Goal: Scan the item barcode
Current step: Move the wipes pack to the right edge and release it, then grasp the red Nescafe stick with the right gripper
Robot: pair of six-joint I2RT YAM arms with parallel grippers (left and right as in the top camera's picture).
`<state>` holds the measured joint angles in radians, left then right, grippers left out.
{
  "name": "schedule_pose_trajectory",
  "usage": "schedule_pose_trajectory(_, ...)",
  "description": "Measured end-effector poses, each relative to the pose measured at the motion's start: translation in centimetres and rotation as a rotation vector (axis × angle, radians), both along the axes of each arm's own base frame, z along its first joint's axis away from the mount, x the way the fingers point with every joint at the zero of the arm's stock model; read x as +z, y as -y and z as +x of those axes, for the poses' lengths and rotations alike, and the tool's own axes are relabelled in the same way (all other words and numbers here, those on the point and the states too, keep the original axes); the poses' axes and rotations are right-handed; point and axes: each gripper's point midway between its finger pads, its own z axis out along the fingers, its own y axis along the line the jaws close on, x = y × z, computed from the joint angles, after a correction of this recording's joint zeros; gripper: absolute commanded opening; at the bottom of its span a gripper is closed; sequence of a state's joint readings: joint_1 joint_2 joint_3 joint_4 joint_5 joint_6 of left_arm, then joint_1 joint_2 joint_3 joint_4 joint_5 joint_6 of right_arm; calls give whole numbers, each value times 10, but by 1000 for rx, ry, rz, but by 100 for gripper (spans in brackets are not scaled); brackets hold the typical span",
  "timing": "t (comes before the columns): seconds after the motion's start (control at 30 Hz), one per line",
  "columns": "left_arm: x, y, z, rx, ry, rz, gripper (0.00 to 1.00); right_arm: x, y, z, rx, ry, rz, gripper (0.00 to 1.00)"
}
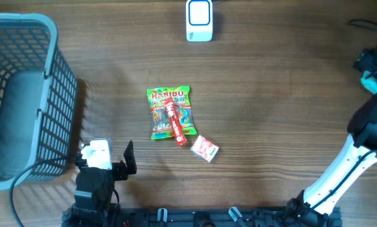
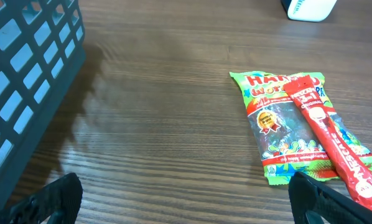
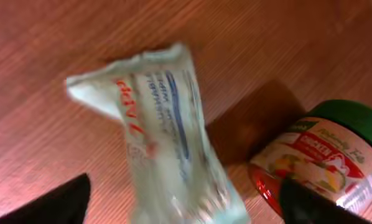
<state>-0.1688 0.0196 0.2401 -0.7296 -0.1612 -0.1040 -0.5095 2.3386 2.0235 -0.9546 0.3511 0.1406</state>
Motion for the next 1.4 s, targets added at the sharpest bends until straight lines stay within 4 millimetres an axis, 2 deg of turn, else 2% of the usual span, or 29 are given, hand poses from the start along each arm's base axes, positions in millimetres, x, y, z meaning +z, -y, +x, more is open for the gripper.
schedule_pose_trajectory(0.07,0,0,0,0,0,0,100,22,-5,9,-19,75,25,99)
schedule_pose_trajectory(0.13,0,0,0,0,0,0,100,55,-29,19,9,158,73,100)
schedule_pose_trajectory(0.17,0,0,0,0,0,0,100,82,-51,27,40,216,96,100)
schedule_pose_trajectory(0.2,0,0,0,0,0,0,100,106,-80,33,78,261,141,100)
schedule_pose_trajectory(0.23,0,0,0,0,0,0,100,128,-124,38,144,296,216,100)
schedule_pose_trajectory(0.3,0,0,0,0,0,0,100,146,-216,49,308,322,369,100)
schedule_pose_trajectory(0.33,0,0,0,0,0,0,100,140,-280,51,420,290,481,100)
schedule_pose_trajectory(0.4,0,0,0,0,0,0,100,120,-361,40,557,204,599,100)
schedule_pose_trajectory(0.5,0,0,0,0,0,0,100,93,-475,0,822,56,673,100)
schedule_pose_trajectory(0.57,0,0,0,0,0,0,100,85,-525,-22,966,12,685,100)
schedule_pose_trajectory(0.67,0,0,0,0,0,0,100,70,-607,-69,1211,-35,702,99)
schedule_pose_trajectory(0.73,0,0,0,0,0,0,100,53,-625,-89,1279,-68,704,92)
schedule_pose_trajectory(0.83,0,0,0,0,0,0,100,15,-627,-113,1327,-149,641,90)
schedule_pose_trajectory(0.93,0,0,0,0,0,0,100,1,-631,-125,1377,-181,507,86)
schedule_pose_trajectory(1.0,0,0,0,0,0,0,100,1,-638,-127,1402,-163,435,80)
schedule_pose_trajectory(1.1,0,0,0,0,0,0,100,-1,-639,-119,1393,-125,342,66)
schedule_pose_trajectory(1.23,0,0,0,0,0,0,100,-37,-624,-111,1324,-191,245,55)
schedule_pose_trajectory(1.3,0,0,0,0,0,0,100,-39,-625,-113,1320,-195,248,44)
schedule_pose_trajectory(1.37,0,0,0,0,0,0,100,-39,-626,-114,1314,-195,256,38)
schedule_pose_trajectory(1.4,0,0,0,0,0,0,100,-39,-627,-115,1303,-192,263,23)
